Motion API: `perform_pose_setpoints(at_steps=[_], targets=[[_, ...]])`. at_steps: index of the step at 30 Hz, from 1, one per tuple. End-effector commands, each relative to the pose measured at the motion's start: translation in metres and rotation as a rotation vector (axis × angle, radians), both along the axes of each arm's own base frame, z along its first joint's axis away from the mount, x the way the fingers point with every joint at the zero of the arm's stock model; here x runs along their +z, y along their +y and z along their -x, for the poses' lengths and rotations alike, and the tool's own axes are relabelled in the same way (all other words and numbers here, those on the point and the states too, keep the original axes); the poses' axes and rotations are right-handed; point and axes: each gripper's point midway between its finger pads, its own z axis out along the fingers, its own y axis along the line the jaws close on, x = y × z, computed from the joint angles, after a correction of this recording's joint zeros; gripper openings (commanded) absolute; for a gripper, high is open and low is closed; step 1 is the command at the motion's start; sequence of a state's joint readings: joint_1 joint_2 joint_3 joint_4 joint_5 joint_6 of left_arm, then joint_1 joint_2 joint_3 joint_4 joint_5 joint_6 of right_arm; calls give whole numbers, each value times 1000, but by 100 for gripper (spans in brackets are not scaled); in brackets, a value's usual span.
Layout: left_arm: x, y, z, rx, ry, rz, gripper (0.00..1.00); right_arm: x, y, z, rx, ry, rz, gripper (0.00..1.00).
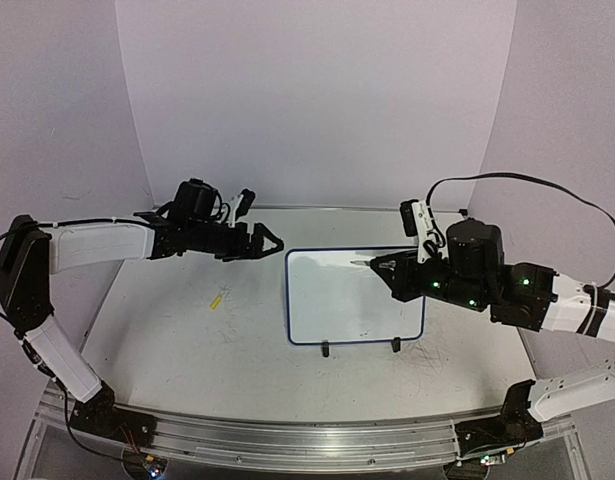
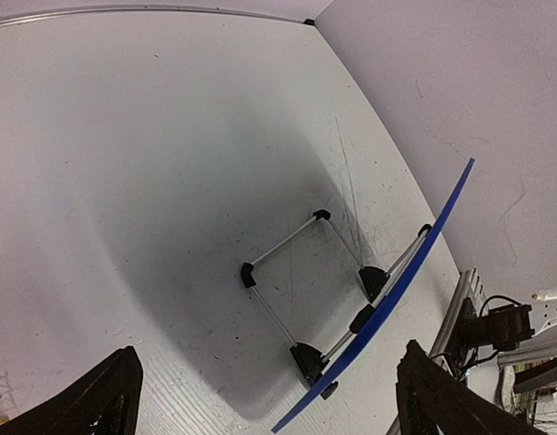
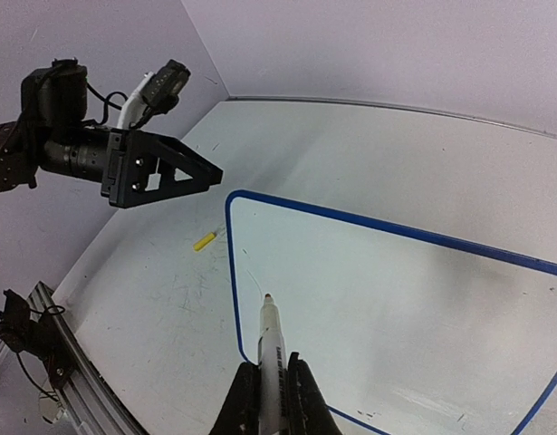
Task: Write a sentence on the whiteboard
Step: Hold the whiteboard at the center of the board.
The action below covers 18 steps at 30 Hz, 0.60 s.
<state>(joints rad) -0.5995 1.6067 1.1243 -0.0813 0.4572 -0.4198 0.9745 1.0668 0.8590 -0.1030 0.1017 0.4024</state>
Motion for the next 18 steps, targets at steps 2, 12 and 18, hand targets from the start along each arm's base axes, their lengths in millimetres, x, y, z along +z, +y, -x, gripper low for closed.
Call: perform_pose_setpoints(at_steps=[2,12,18], targets=[[13,-16,5,-115,-49,55,95,7,9,-4,-34,-10,15,1],[17,-14,23,-174,-110,116,87,4,5,-10,-86,-16,36,0],[16,-17,29,-214,-112,143,83,9,5,-10,-80,-52,37,0]])
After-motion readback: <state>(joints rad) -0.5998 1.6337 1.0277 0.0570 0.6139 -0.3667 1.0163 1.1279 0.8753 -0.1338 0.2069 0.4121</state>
